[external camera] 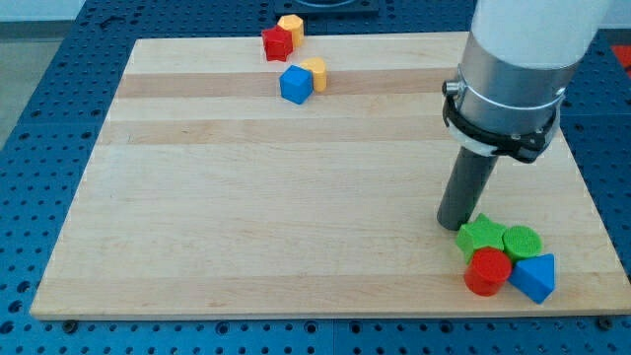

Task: Move the blue cube down a bit

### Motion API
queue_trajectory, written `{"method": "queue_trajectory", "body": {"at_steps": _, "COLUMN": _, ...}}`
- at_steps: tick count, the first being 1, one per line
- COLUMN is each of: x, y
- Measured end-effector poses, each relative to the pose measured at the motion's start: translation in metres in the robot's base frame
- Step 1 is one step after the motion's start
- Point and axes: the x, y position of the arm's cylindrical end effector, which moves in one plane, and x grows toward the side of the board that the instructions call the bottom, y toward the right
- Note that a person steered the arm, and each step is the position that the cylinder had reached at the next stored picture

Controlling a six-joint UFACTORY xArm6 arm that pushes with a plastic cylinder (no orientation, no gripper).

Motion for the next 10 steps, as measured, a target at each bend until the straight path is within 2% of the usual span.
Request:
{"method": "queue_trajectory", "body": {"at_steps": 1, "x": -0.046, "y": -0.053}}
{"method": "queue_trajectory", "body": {"at_steps": 3, "x": -0.184, "y": -0.057}}
{"method": "queue_trajectory", "body": {"at_steps": 4, "x": -0.229, "y": -0.072}}
{"method": "queue_trajectory", "body": {"at_steps": 5, "x": -0.256, "y": -0.073}}
{"method": "queue_trajectory", "body": {"at_steps": 7, "x": -0.265, "y": -0.092}}
{"method": "queue_trajectory", "body": {"at_steps": 9, "x": -0.320, "y": -0.135}}
{"method": "queue_trajectory", "body": {"at_steps": 10, "x": -0.313, "y": -0.160}}
